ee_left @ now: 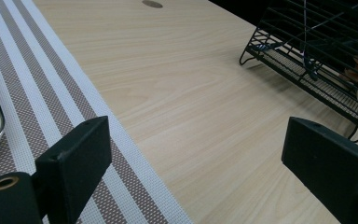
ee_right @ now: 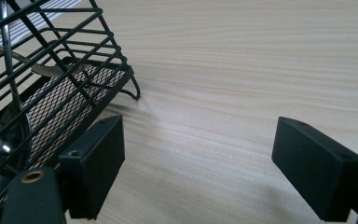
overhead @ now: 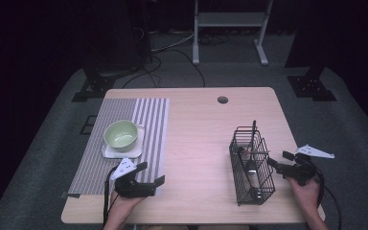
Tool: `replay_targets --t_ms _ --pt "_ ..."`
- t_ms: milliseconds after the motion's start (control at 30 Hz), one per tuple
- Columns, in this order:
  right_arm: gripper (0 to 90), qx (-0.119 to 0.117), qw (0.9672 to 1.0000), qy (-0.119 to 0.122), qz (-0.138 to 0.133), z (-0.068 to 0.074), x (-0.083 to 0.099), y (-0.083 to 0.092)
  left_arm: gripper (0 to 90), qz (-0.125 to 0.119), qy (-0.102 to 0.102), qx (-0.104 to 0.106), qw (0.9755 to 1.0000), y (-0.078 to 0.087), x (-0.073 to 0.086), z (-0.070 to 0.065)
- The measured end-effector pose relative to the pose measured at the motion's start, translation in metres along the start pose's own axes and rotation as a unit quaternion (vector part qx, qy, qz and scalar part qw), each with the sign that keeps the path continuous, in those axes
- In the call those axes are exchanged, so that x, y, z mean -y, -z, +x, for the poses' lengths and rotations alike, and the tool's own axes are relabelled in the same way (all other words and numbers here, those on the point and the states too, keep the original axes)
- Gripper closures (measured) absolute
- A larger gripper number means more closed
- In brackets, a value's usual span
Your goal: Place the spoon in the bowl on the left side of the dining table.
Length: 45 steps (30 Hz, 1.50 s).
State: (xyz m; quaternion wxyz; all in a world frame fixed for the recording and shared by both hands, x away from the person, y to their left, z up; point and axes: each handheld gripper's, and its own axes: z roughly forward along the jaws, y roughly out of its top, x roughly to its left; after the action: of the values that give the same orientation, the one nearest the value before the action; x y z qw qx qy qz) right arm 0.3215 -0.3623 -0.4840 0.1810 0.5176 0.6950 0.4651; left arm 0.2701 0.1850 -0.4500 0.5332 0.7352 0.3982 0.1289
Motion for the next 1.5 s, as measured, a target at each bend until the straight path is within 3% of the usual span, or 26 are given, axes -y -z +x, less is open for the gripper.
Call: replay_targets --t_ms 400,567,1033,1500 --pt "16.0 0.001 1.0 0.003 0.0 0.001 0.0 0.0 7.6 0.0 -0.016 0.015 0.9998 -0.009 -0.006 -0.013" --pt "16.0 0.002 1.0 0.003 0.0 0.0 0.0 0.0 7.6 -0.002 -0.027 0.03 0.9992 -0.016 -0.011 -0.023" --pt "16.0 0.003 1.0 0.005 0.002 0.001 0.0 0.0 7.6 -0.005 -0.019 0.044 0.9988 -0.026 -0.022 -0.033" --pt "16.1 0.001 1.0 0.004 0.001 0.001 0.0 0.0 7.6 -0.006 -0.019 0.074 0.9971 -0.047 -0.031 -0.049"
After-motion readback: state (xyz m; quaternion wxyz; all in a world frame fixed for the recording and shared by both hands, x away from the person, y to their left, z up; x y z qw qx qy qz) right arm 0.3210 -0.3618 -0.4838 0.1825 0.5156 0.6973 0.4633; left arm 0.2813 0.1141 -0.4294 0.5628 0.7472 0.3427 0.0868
